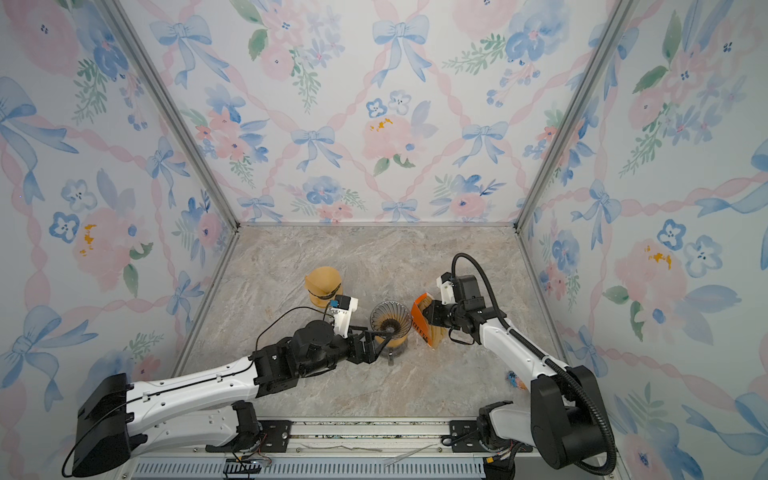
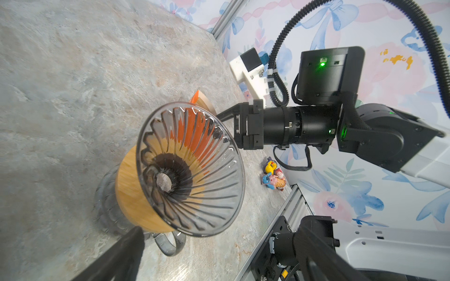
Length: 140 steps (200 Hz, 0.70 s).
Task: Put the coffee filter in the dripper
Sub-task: 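Move the right gripper to the orange filter box and grip a filter, then pinch the top brown paper filter in the box with the right gripper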
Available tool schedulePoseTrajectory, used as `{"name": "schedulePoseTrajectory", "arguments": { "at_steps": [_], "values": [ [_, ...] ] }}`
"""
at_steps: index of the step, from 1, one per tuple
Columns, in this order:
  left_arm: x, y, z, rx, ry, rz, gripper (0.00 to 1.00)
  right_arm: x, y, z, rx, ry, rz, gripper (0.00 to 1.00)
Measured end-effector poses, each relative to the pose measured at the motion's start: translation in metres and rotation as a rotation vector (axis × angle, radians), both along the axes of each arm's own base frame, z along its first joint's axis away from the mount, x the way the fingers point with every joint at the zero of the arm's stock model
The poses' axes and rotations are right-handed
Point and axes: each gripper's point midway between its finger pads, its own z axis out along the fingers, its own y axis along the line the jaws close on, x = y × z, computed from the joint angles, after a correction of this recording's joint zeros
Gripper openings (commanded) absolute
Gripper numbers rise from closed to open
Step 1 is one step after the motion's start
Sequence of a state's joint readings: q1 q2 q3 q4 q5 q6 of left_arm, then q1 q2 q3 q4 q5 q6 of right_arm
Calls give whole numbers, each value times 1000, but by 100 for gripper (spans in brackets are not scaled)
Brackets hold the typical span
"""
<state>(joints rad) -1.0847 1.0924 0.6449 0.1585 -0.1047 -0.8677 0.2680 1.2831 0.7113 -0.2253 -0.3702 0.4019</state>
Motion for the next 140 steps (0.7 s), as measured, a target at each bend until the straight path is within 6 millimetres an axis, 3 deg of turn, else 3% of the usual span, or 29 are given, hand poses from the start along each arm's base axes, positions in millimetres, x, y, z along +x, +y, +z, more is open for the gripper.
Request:
{"name": "schedulePoseTrajectory", "arguments": {
  "at_steps": [44,108,140],
  "values": [
    [1,-1,-2,6,3,0,98,0,0,2,0,-7,3,9],
    [1,-1,-2,6,3,0,98,-7,-5,23,4,-82,-10,8],
    [0,-1,-2,6,3,0,98,-14,-9,17,-12,-62,-14,15]
  ]
}}
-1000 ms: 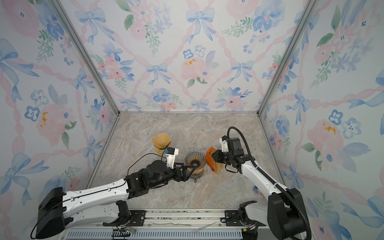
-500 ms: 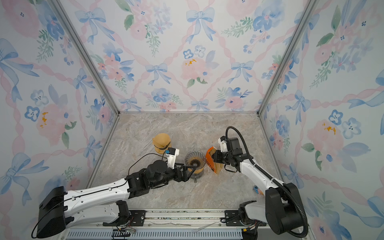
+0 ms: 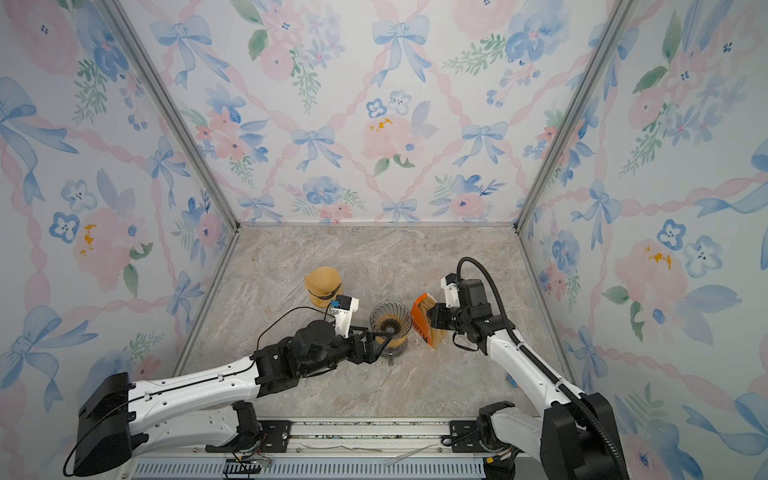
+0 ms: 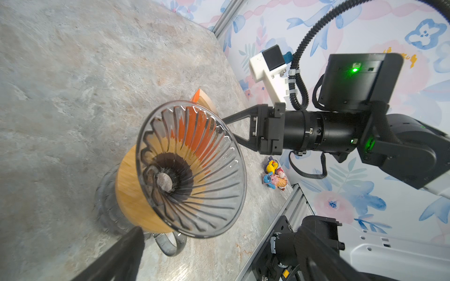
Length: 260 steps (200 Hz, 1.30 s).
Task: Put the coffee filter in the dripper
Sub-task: 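Pinch the top brown paper filter in the box with the right gripper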
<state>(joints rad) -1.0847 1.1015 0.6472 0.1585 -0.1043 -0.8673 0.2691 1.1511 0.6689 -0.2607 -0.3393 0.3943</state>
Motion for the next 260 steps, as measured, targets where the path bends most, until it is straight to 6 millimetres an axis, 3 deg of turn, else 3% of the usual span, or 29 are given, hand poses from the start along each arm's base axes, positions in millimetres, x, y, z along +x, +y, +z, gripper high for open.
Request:
{"name": "schedulePoseTrajectory", "arguments": {
  "at_steps": [132,260],
  "values": [
    [0,0,0,0,0,0,98,5,6,-15,-29,48,26,18],
    [0,0,0,0,0,0,98,14,7,10,-37,-27,31,20]
  ]
}}
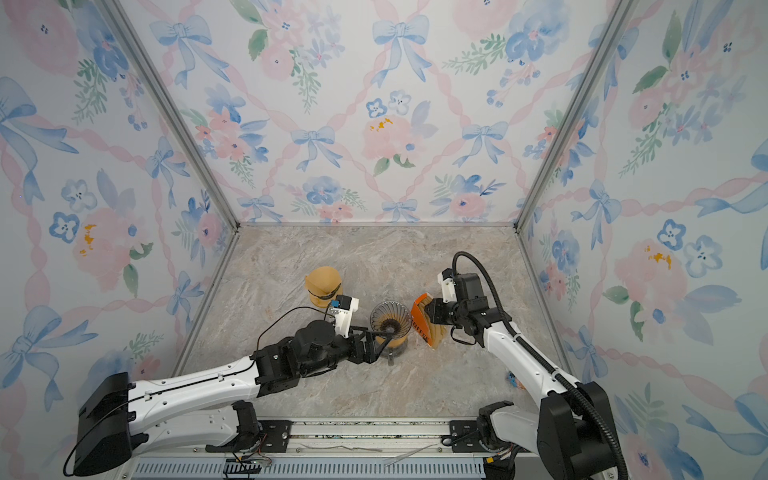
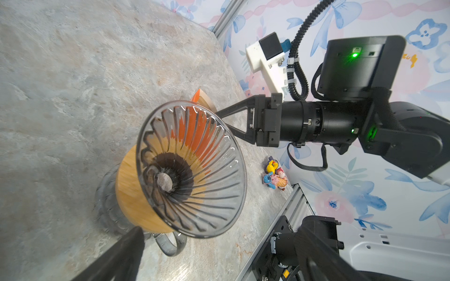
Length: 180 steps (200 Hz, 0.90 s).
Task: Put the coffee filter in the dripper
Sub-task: 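Pinch the top brown paper filter in the box with the right gripper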
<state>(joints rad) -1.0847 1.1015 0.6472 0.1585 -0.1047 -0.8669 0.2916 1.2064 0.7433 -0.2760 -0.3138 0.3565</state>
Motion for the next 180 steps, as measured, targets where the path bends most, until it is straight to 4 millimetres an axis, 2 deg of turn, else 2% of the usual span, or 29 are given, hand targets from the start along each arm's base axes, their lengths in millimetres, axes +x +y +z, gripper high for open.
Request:
{"name": "schedulePoseTrajectory", "arguments": {
  "at_steps": [43,180],
  "values": [
    [0,0,0,0,0,0,98,2,5,3,0,-5,16,20],
    [0,1,3,-7,-4,2,98,1,11,-31,-33,86,38,19]
  ]
}}
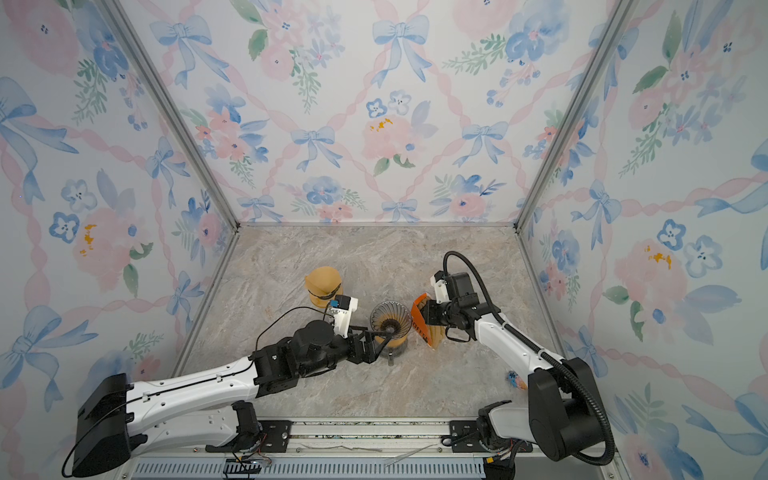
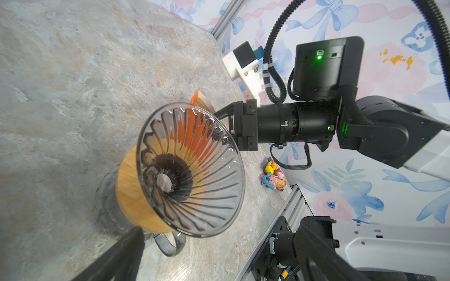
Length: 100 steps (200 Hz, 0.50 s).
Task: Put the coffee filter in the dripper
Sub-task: 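Pinch the top brown paper filter in the box with the right gripper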
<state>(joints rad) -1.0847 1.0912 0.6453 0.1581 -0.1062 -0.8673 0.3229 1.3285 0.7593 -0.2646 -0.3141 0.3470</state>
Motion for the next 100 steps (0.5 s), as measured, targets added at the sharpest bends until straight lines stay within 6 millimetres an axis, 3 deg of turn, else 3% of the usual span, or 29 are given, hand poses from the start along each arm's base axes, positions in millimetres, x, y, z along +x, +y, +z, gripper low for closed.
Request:
{"name": "schedulePoseTrajectory", "arguments": {
  "at_steps": [32,100],
  "values": [
    [0,0,0,0,0,0,98,1,0,-6,-6,17,1,18],
    [0,0,0,0,0,-1,98,1,1,-6,-13,5,16,4]
  ]
}}
